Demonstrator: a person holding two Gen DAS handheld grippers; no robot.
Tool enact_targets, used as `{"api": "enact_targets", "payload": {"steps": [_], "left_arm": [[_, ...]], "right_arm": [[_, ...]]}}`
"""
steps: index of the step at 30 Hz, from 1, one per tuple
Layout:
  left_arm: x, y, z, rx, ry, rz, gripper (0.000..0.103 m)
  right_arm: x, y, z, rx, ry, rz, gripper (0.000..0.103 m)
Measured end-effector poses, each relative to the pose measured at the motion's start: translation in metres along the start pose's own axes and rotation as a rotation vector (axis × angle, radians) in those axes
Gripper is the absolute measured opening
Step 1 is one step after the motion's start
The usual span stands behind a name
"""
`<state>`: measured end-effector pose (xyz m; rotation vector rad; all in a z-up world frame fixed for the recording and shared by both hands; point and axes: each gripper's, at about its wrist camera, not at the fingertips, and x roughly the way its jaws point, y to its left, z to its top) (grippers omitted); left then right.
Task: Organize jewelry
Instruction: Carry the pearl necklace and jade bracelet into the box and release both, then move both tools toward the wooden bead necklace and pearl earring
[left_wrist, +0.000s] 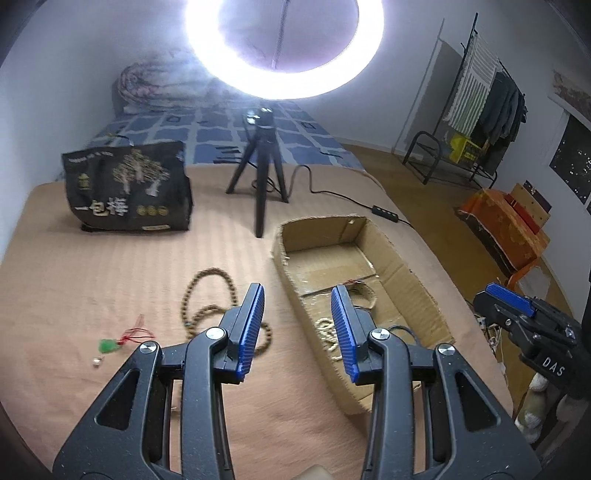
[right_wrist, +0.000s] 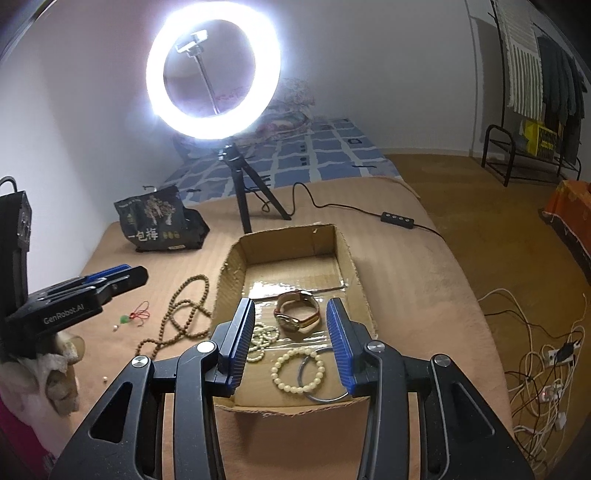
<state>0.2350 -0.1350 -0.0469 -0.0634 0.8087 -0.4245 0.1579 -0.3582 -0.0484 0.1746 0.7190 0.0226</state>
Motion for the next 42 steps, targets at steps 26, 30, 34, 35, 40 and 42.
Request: {"api": "enact_targets", "payload": {"steps": [26,30,34,35,40,42], "left_arm": [[-0.087,0.141,-0.045,-0.065,0.003,0.169,0.038],[-0.089,0.152,-0.063,-0.067,0.032,0.174,0.038],[-0.086,0.16,-0.082,-0.066,0.074,0.167,0.038],[-0.087,0.161,-0.086,-0.066,0.081,0.166,0.038],[-0.083,0.171,-0.107,-0.086,0.127,0.146,0.038],[-0.082,0.173,-0.114,-0.088,0.14,0.141,0.038]], "right_arm": [[0.036,0.111,0.007,-0.077,0.078,0.207,0.058],[0.055,0.13,0.003,-0.097,0.129,0.227,0.062],[0.08,0.15,-0.002,-0.095,0.198,0.25,0.064],[0.085,0.153,-0.003,-0.092,0.21,0.254,0.064],[0.123,0.171,-0.012,-0.079,0.307,0.245,0.064],[0.138,0.173,-0.016,-0.066,0.346,0.228,0.064]]}}
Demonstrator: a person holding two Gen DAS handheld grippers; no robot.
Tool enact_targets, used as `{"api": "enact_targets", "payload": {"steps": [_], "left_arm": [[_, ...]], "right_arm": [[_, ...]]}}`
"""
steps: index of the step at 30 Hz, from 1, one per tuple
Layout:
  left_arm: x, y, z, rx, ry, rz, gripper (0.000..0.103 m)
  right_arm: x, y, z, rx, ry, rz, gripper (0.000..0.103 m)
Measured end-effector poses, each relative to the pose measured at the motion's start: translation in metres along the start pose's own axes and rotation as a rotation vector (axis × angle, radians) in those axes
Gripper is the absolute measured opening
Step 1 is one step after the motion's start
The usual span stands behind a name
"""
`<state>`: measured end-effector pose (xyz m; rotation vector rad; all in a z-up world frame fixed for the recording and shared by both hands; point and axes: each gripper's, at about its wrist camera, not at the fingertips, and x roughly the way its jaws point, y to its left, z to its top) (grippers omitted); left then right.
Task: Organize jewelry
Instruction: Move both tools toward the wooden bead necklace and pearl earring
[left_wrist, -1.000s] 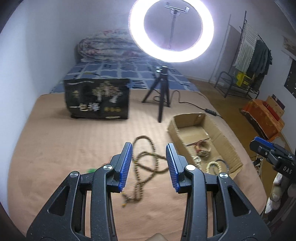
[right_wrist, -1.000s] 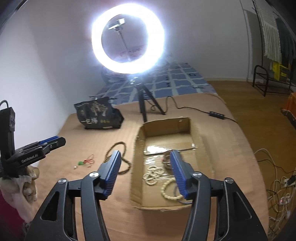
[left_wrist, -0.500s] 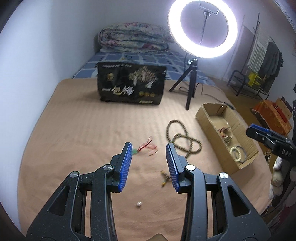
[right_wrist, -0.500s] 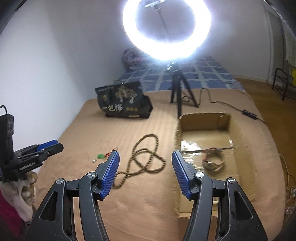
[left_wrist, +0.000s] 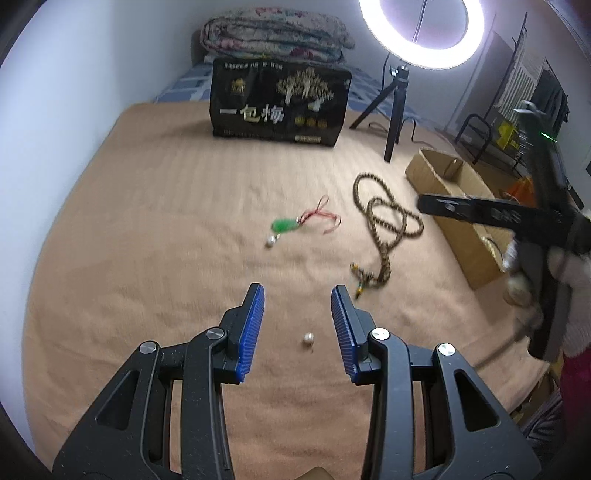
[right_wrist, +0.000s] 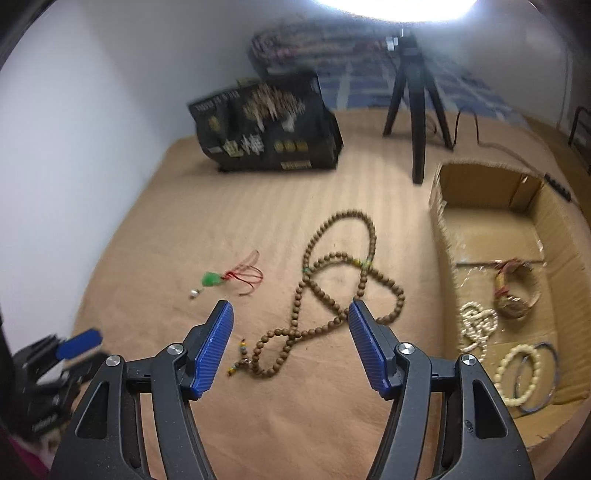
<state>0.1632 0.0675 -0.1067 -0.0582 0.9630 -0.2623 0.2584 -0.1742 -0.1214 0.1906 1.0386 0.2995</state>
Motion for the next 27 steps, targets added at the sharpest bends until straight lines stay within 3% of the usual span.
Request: {"api": "enact_targets", "payload": {"steps": [10,20,27], "left_arm": [[0.019,0.002,-0.014,-0.004,0.07,-0.037,0.038],[0.034,0.002,-0.019,0.01,0.105,-0.038,0.038],[0.047,-0.002,-0.031,0.028,0.144,-0.046,0.038]], "right_arm": [[0.065,-0.023,0.004,0.118,0.148,-0.054,0.064],[0.086,-0.021,0.01,0.078,0.156,-0.075,0.065],[0.09,-0.011,0.006,0.041,0.196,0.04,0.066]]}}
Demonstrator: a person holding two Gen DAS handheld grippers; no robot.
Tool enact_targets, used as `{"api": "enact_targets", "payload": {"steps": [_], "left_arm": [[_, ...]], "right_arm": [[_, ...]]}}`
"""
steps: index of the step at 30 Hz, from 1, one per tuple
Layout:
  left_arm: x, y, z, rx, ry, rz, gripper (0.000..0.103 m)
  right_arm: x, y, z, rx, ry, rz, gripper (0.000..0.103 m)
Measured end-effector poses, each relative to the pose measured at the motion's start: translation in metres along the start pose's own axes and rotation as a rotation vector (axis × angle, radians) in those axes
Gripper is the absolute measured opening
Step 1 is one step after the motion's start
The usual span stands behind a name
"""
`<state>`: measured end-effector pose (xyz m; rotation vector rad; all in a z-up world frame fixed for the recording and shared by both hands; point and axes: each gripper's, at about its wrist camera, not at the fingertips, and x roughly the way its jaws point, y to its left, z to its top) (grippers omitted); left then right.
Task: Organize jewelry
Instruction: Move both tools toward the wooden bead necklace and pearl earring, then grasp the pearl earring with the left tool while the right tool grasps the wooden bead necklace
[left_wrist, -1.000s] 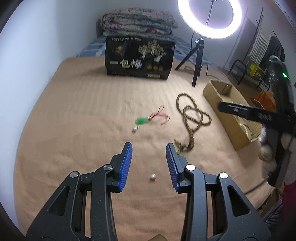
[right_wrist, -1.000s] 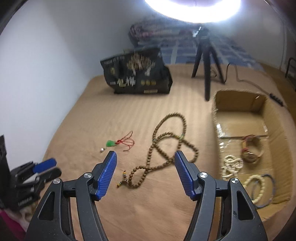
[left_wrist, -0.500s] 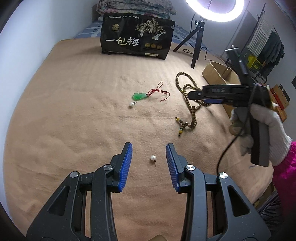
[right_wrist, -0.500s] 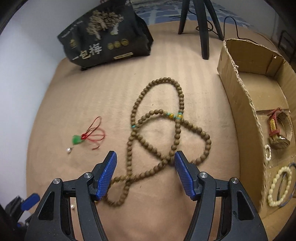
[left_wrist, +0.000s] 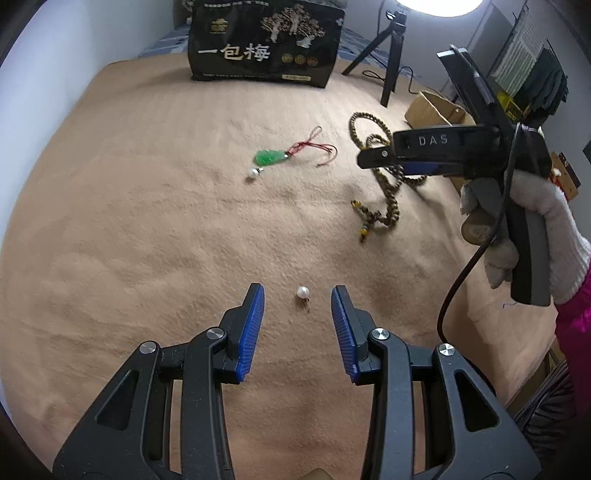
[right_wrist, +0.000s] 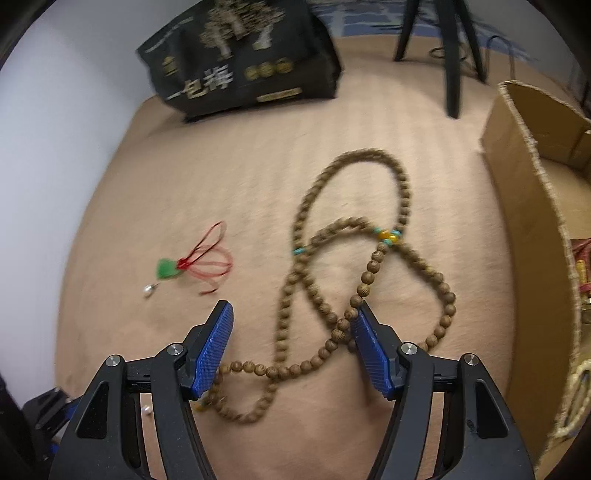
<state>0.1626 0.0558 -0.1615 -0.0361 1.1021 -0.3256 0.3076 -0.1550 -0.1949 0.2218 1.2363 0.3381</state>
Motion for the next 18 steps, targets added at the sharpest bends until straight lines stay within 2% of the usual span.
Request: {"api": "enact_targets", "payload": {"steps": [5,10,14,15,16,17,18], "left_arm": [[0.001,-0.002,-0.002,0.007,0.003,0.003,0.038],[0.0,-0.002,-0.002,0.006,0.002,0.003,0.038],[0.001,-0.003,-0.005,0.013,0.007,0.001,0.038],[0.002,-0.004,-0.006,0.015,0.01,0.001,0.038],[0.003,-0.004,-0.007,0.018,0.015,0.001,0.038],[0.005,-0.005,-0.007,0.022,0.019,0.002,0.038],[0.007,-0.006,-0.008,0.027,0.022,0.004,0.038]], "right_arm": [[-0.001,0.004,-0.003,-0.022,0.0,-0.012,0.066],[-0.001,0.009,-0.001,-0.073,-0.022,-0.103,0.066],[0.005,0.014,-0.004,-0.11,-0.019,-0.127,0.064],[0.006,0.018,-0.005,-0.127,-0.016,-0.124,0.06],[0.007,0.021,-0.007,-0.141,-0.012,-0.119,0.049],[0.008,0.025,-0.009,-0.164,-0.005,-0.118,0.044],[0.008,0.028,-0.011,-0.182,0.0,-0.117,0.034]]}}
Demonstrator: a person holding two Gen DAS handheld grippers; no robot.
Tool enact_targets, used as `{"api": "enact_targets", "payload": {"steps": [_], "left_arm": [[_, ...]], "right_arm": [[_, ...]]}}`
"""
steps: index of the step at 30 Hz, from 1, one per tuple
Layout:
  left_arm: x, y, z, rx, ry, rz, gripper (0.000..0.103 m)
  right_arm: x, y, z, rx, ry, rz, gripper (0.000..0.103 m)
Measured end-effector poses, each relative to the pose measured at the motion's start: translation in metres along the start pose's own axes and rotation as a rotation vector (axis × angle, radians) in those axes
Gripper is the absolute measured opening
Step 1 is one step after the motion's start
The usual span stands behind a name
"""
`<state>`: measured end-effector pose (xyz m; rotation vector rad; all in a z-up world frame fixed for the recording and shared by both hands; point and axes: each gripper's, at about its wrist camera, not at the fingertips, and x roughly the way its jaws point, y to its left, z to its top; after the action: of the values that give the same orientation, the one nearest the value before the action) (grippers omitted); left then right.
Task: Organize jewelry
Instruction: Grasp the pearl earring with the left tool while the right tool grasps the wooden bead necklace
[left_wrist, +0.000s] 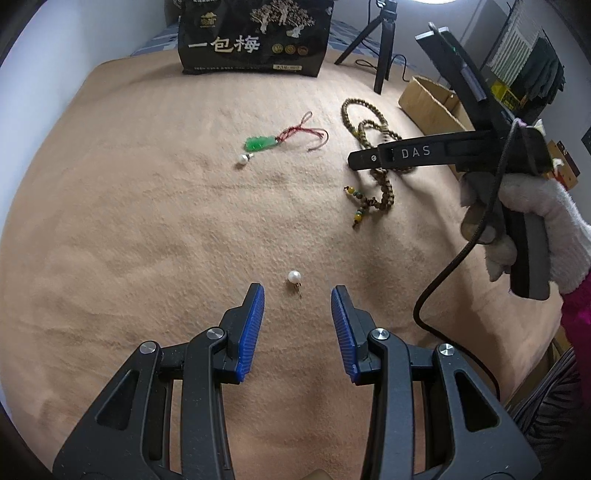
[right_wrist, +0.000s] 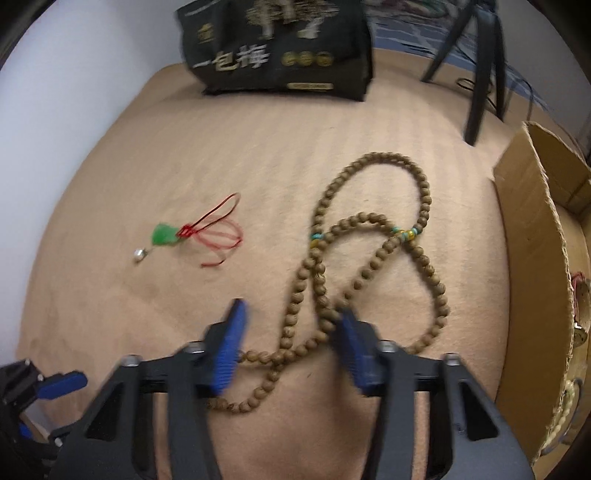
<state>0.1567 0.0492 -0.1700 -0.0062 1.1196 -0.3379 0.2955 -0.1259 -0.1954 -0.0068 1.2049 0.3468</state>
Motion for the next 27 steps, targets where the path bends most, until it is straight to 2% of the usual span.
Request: {"api": "enact_targets", "payload": {"steps": [4,9,11,12,15,21,24,27], "left_arm": [[0.006,-0.004,-0.002,0.02,0.005,0.018,0.038],[0.01,-0.005,0.0,0.035,-0.011,0.039,0.038],[0.013,-0.006,0.002,0.041,-0.019,0.044,0.034],[0.015,-0.006,0.003,0.045,-0.021,0.047,0.027],[0.023,-0.01,0.004,0.069,-0.014,0.051,0.018],[0.034,-0.016,0.005,0.111,-0.006,0.083,0.017],[0.035,-0.016,0.004,0.121,-0.01,0.099,0.007],[0.034,-0.015,0.005,0.116,-0.014,0.1,0.006]], "right_arm": [[0.0,0.011,-0.008,-0.061,0.026,0.017,0.022],[-0.001,0.022,-0.019,-0.134,0.046,0.015,0.016],[-0.002,0.022,-0.02,-0.139,0.046,0.018,0.013],[-0.002,0.022,-0.021,-0.147,0.046,0.016,0.013],[-0.003,0.025,-0.023,-0.166,0.043,0.001,0.012],[-0.005,0.021,-0.026,-0.182,0.044,-0.01,0.011],[-0.006,0.019,-0.029,-0.185,0.039,-0.013,0.01],[-0.007,0.026,-0.029,-0.189,0.03,-0.024,0.01]]}}
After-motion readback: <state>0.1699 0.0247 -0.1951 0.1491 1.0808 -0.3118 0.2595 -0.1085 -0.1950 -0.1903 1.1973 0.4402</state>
